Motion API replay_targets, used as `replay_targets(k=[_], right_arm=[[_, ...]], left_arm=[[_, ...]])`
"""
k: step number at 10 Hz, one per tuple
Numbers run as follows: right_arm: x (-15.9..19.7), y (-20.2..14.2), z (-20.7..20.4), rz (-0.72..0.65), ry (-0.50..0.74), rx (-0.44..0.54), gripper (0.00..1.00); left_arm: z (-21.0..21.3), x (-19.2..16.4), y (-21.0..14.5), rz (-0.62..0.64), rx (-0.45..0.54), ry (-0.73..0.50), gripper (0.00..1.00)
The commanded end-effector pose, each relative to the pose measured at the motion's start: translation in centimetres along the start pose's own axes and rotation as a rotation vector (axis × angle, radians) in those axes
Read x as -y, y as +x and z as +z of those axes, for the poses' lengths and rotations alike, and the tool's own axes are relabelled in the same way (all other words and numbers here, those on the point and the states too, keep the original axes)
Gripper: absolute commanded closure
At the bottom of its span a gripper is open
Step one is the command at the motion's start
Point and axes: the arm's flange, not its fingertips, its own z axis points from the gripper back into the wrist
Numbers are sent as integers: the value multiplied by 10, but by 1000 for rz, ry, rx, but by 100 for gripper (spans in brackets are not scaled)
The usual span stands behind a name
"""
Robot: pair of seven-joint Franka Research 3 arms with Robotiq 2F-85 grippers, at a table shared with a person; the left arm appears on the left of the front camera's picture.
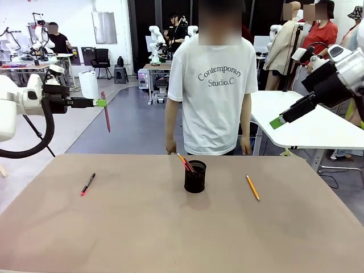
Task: Place the pens into the pen holder.
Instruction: Pick up a writing instrument from the table and place it into the Pen holder.
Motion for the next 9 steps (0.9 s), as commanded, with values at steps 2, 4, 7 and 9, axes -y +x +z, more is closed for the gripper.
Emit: replay_targets(k=[2, 4, 7, 9], right_arm=[[1, 2, -1, -4, 16, 24, 0], [1, 2, -1, -4, 16, 24, 0], [1, 2, -1, -4, 16, 24, 0], [1, 2, -1, -4, 16, 24, 0]], left_arm=[[-1, 1, 1, -5, -6, -4, 100], [-2, 2, 3, -9, -14, 0, 100], [-27, 19, 14, -59, -12, -15, 100], [-54, 30, 20, -95, -4, -67, 100]])
